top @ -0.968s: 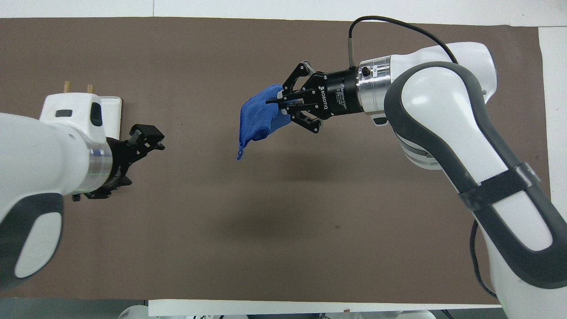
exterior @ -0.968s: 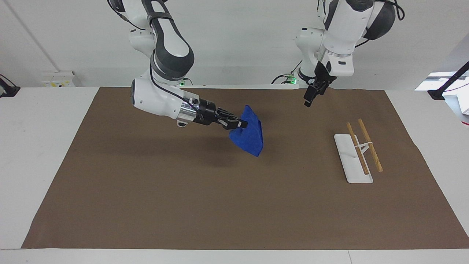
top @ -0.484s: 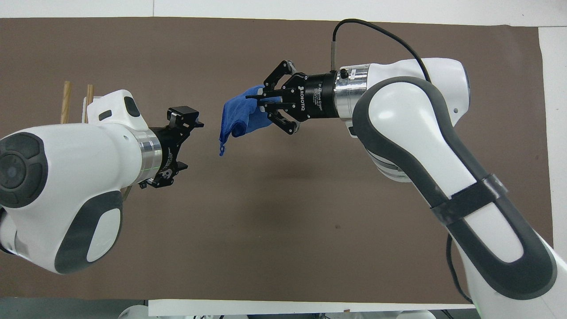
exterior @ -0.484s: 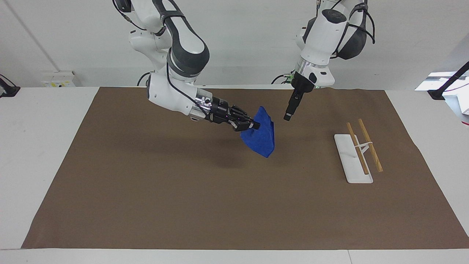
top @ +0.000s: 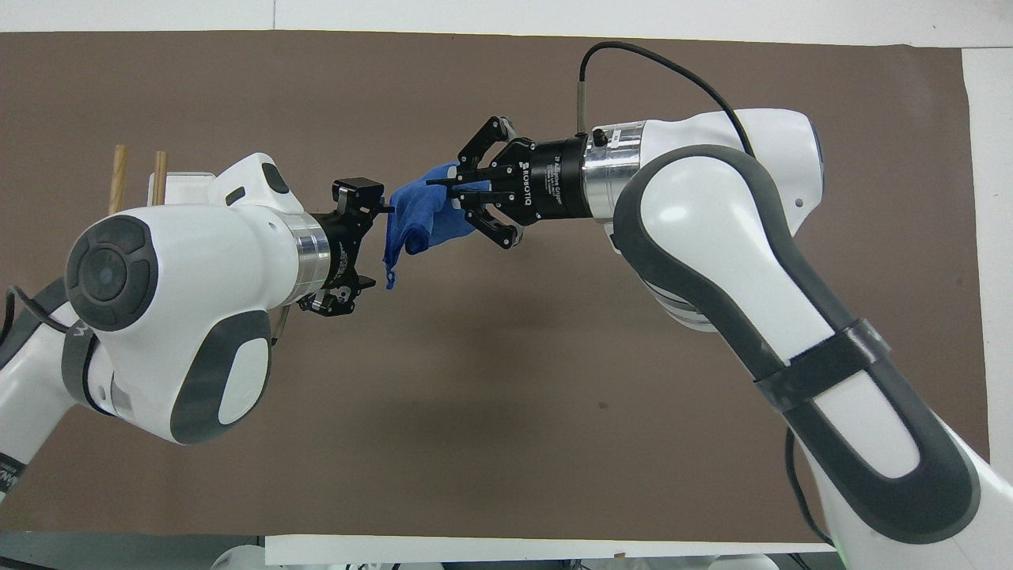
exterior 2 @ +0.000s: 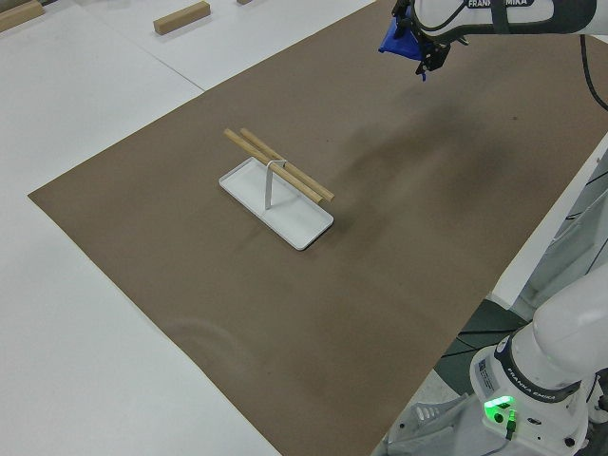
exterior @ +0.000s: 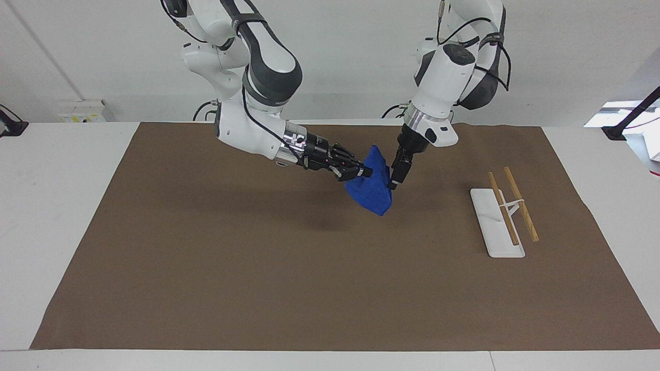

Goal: Right arm passes towel to left arm to hang
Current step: 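Bring the towel toward the left gripper with the right gripper, then grasp the towel with the left gripper beside the right gripper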

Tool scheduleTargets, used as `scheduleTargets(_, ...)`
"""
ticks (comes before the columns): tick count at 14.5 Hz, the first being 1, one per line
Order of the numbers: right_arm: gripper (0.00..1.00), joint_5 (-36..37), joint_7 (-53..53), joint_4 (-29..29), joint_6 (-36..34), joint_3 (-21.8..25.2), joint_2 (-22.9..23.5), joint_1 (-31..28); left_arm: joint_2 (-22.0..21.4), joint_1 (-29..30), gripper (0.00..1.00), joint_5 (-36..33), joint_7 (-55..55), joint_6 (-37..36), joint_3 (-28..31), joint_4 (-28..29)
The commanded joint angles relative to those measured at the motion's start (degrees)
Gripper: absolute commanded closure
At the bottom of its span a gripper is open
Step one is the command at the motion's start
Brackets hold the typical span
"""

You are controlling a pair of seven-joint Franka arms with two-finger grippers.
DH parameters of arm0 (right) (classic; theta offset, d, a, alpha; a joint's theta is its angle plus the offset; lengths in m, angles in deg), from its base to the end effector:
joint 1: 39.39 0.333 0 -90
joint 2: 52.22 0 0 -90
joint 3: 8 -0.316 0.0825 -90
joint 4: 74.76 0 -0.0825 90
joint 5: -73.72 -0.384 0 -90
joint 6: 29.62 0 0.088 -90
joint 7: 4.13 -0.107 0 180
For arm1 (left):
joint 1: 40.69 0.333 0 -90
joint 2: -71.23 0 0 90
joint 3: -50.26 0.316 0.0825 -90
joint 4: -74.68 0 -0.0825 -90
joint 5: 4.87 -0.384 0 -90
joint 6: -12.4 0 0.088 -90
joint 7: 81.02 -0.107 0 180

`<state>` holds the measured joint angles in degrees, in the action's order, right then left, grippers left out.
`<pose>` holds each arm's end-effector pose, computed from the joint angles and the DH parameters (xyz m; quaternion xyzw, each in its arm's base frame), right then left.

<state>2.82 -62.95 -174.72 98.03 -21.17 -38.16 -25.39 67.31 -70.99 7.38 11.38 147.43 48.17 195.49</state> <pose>0.5791 0.3161 0.4798 -0.6813 0.5060 0.2874 0.4441 0.4691 -0.3013 0.4798 0.8191 0.5452 -0.0028 0.1784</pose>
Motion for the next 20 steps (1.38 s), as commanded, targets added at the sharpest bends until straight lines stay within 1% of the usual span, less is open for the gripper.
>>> scheduleTargets(1,1.00,-1.3,-0.4,-0.3,1.0,-0.4,-0.3,-0.2,-0.1,-1.1,0.05,2.1,4.9,0.8,0.9,-0.1)
scheduleTargets(3,1.00,-1.3,-0.4,-0.3,1.0,-0.4,-0.3,-0.2,-0.1,-1.1,0.33,2.1,3.9,0.3,0.9,-0.2)
scheduleTargets(4,1.00,-1.3,-0.4,-0.3,1.0,-0.4,-0.3,-0.2,-0.1,-1.0,0.41,2.1,2.5,0.1,0.9,-0.1)
scheduleTargets(9,1.00,-1.3,-0.2,-0.3,1.1,-0.4,-0.3,-0.1,-0.1,-0.6,0.71,2.1,1.4,-0.1,0.9,-0.5)
scheduleTargets(10,1.00,-1.2,-0.1,-0.3,1.1,-0.4,-0.3,0.0,-0.1,-0.6,0.75,2.1,1.2,-0.1,0.9,-0.5)
scheduleTargets(12,1.00,-1.2,-0.1,-0.3,1.2,-0.4,-0.3,0.0,0.0,-0.6,0.90,2.1,0.4,-0.1,0.9,-0.5)
scheduleTargets(13,1.00,-1.2,-0.1,-0.3,2.0,-0.4,-0.3,0.1,-0.1,-0.7,0.95,2.1,0.3,-0.1,0.9,-0.5)
scheduleTargets(15,1.00,-1.2,-0.1,-0.3,2.8,-0.4,-0.3,1.0,0.0,-0.7,1.00,2.1,0.3,-0.2,0.9,-0.5)
scheduleTargets(18,1.00,-1.2,-0.2,-0.3,2.8,-0.4,-0.2,1.3,0.7,-0.5,1.00,2.1,0.5,-0.6,1.0,-1.8)
scheduleTargets(20,1.00,-1.2,-0.2,-0.3,2.8,-0.3,-0.2,1.4,1.3,-0.2,1.00,2.1,0.4,-2.2,1.1,-3.7)
